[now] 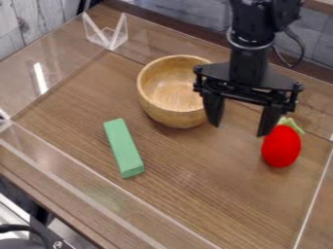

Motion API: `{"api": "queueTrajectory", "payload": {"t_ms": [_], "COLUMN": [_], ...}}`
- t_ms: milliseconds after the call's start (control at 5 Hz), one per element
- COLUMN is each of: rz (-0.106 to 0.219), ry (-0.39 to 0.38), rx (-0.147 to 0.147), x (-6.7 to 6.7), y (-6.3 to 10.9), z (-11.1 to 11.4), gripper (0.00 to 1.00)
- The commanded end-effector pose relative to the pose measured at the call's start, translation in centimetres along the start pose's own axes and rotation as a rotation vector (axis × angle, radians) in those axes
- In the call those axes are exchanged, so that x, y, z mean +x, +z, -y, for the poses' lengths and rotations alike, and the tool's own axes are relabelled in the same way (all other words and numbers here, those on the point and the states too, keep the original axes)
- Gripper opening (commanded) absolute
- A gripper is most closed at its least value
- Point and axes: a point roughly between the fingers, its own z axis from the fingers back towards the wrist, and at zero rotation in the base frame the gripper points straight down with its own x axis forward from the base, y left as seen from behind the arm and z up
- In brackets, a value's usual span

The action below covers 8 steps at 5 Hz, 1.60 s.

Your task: Move the red fruit to the right

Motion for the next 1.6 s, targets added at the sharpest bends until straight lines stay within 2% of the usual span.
{"api": "queueTrajectory", "payload": {"t_ms": [0, 200, 600, 800, 1000, 1400], "rz": [0.039, 0.031, 0.041, 0.041, 0.020, 0.008], "ry": [0.000, 0.000, 0.042, 0.020, -0.005, -0.072], "rx": [-0.007, 0.002, 0.012, 0.013, 0.023, 0.027], "x": [0.8, 1.3, 3.0, 3.6, 3.9, 1.8], "y": [1.7, 1.9, -0.5, 0.7, 1.1, 3.4], "z": [0.2, 0.6, -2.3, -3.3, -3.8, -5.6], "gripper": [0.00, 1.00, 1.00, 1.00, 1.00, 1.00]}}
